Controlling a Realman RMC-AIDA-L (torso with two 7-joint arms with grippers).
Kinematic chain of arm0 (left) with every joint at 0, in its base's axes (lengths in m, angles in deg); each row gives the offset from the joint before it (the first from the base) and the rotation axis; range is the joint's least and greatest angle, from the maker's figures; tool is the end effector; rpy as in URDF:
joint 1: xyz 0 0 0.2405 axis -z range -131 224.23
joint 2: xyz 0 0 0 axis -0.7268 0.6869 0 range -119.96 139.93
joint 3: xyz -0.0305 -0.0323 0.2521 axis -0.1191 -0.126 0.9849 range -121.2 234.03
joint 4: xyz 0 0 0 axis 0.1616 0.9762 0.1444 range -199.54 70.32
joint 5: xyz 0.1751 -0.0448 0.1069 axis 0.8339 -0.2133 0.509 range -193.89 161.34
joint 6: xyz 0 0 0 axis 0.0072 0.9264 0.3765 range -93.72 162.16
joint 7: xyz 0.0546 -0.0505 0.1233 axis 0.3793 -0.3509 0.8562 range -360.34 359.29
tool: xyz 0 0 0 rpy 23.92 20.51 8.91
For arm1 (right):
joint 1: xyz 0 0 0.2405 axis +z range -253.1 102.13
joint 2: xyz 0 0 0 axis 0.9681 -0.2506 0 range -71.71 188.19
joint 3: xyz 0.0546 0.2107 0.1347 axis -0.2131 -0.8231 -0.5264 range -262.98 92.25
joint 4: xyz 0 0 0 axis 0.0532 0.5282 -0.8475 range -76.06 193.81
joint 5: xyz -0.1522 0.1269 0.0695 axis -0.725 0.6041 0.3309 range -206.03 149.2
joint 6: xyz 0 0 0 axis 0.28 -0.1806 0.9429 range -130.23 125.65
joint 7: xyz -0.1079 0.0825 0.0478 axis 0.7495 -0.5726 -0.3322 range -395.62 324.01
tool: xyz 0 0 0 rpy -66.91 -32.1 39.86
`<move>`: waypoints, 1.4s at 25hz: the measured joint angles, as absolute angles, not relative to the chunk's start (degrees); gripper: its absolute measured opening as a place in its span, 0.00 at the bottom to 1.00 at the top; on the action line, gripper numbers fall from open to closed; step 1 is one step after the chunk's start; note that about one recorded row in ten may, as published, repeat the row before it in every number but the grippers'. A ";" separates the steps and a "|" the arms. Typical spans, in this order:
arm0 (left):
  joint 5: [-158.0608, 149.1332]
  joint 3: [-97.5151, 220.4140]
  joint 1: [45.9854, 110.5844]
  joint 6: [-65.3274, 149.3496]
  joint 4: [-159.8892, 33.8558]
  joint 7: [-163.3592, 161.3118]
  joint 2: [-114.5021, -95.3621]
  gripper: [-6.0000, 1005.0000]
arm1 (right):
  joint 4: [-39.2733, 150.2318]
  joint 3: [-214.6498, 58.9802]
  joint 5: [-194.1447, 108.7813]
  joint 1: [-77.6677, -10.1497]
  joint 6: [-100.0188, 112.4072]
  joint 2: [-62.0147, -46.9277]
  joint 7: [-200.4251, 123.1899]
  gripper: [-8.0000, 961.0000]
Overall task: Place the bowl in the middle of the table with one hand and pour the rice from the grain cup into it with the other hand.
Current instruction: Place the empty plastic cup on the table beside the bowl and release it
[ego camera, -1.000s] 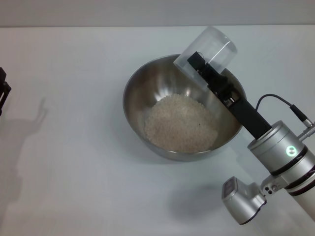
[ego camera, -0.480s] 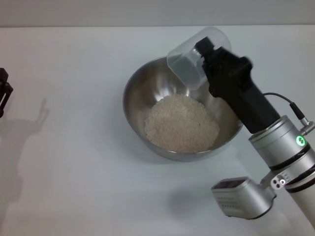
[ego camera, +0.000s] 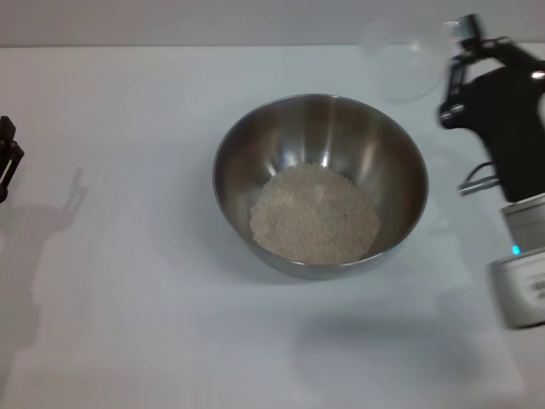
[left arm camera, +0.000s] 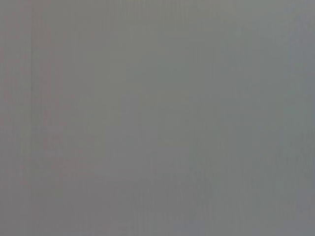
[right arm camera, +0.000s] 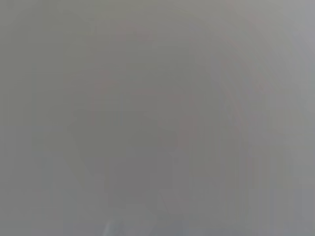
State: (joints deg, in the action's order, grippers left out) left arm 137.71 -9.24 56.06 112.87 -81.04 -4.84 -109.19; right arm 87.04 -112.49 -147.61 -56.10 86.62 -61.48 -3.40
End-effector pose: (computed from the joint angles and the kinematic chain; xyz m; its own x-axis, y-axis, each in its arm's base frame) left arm -0.3436 0.2577 0.0029 0.7373 -0.1870 0.6491 0.6433 -0.0988 -0.7592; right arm 0.2337 0.2793 -0.0387 0.7851 0.4997 -0.3659 -0.3712 -0.0933 -0.9239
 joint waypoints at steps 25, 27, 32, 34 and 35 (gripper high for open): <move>137.71 -9.19 56.55 112.61 -81.04 -4.31 -109.19 0.86 | 71.68 -123.17 -144.12 -52.07 62.21 -61.32 -38.38 0.10; 137.71 -9.18 56.54 112.62 -81.04 -4.32 -109.20 0.86 | 71.69 -123.04 -144.34 -51.22 60.07 -61.36 -38.41 0.10; 137.71 -9.09 56.40 112.62 -81.05 -4.48 -109.19 0.86 | 71.67 -120.84 -144.38 -49.90 56.68 -61.46 -38.43 0.11; 137.71 -9.02 56.39 112.62 -81.05 -4.50 -109.19 0.86 | 71.66 -119.80 -144.39 -49.48 55.73 -61.46 -38.40 0.12; 137.71 -9.00 56.38 112.62 -81.04 -4.53 -109.19 0.86 | 71.65 -119.47 -144.41 -49.27 55.28 -61.44 -38.27 0.12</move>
